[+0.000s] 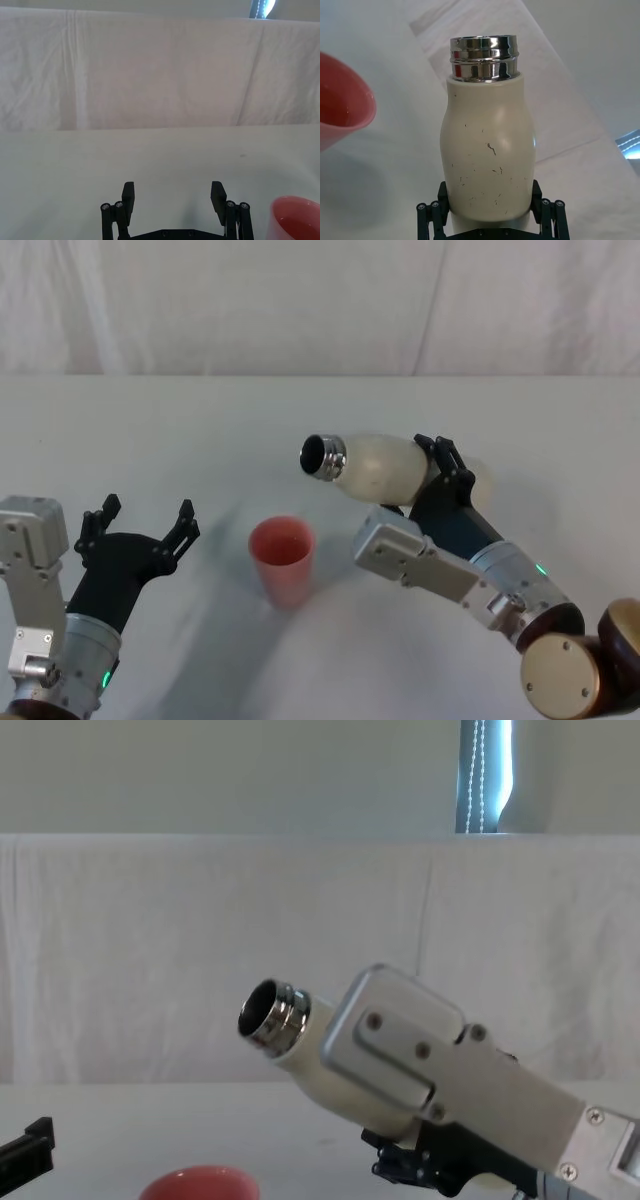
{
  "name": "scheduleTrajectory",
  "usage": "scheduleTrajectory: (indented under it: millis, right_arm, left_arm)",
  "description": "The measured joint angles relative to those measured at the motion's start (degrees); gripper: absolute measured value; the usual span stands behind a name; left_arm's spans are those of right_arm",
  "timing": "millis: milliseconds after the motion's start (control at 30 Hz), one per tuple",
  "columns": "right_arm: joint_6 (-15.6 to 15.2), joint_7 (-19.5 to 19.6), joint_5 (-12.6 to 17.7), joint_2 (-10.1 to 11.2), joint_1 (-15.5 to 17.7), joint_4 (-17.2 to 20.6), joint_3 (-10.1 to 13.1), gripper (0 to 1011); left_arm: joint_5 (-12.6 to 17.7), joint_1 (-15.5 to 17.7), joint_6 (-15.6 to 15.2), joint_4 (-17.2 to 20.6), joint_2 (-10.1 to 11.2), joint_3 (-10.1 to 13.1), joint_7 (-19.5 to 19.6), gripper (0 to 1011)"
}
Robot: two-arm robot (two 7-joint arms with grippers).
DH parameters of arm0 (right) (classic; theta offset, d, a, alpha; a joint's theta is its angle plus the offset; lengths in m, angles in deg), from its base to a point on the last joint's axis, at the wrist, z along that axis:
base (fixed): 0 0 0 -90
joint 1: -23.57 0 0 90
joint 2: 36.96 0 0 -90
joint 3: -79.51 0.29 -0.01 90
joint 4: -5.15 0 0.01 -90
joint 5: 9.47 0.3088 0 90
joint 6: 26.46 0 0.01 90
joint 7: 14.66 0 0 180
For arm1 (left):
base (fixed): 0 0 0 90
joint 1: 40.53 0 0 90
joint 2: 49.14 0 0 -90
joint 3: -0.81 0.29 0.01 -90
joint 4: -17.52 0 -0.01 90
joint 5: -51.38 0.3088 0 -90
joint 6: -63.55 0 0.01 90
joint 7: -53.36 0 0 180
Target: Grasp the thermos with one hand and pour water into the cup lid.
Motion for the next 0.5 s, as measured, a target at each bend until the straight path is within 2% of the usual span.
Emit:
scheduleTrajectory:
  millis: [200,500]
  right_arm:
    - [-0.73,0.62,-3.89,0.10,-0.44,-0.63,-0.80,960]
    - [-0.86,0.85,-7.82,0.76,-1.01,-1.49,-1.81,960]
  left_arm:
    - [0.00,0.00,0.00,0.00,0.00,0.00,0.00,1001]
    - [0.00,0.00,0.00,0.00,0.00,0.00,0.00,1001]
